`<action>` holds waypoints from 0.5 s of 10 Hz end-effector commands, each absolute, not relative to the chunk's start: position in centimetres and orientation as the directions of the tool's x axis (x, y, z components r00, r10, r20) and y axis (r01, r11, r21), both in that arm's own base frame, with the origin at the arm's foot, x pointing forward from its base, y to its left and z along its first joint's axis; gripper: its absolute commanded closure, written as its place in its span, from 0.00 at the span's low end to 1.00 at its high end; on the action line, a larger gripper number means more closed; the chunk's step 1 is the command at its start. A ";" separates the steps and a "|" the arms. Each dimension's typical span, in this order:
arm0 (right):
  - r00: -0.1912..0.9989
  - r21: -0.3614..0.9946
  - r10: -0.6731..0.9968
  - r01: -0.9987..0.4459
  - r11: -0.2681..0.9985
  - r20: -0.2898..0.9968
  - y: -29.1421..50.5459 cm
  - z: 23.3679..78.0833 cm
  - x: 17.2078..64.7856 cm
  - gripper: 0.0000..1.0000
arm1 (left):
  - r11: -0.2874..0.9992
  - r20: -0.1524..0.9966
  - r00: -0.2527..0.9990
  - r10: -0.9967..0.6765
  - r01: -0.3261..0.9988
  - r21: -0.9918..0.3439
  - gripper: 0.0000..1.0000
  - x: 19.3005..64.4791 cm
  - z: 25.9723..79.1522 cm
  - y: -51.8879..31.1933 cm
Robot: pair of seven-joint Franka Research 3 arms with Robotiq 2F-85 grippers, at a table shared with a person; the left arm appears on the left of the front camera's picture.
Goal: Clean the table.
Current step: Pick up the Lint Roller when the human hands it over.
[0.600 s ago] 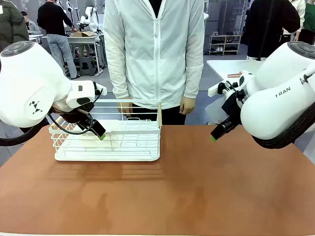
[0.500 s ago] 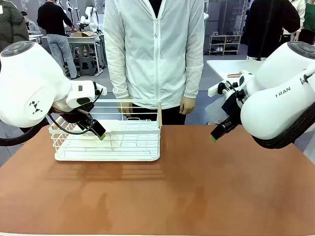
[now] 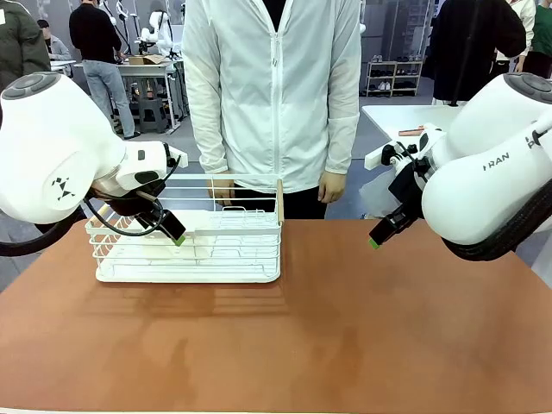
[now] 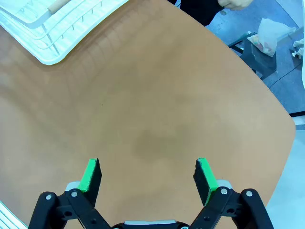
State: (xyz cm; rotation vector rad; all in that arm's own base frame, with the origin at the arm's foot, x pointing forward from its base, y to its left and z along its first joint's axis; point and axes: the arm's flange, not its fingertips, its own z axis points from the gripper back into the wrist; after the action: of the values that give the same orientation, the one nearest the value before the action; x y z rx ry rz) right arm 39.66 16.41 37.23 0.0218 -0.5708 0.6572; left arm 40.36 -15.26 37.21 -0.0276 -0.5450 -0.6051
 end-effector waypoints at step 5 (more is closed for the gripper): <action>0.645 -0.157 0.571 -0.583 0.797 0.508 16.4 37.2 39.7 0.00 | 0.812 0.452 0.739 -0.500 0.581 -0.051 0.00 40.1 38.1 -15.9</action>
State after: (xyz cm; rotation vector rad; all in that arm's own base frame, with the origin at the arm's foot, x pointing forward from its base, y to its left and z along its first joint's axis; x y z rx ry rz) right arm 39.66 16.41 37.23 0.0218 -0.5708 0.6570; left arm 40.14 -15.79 37.11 -0.0627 -0.5195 -0.5946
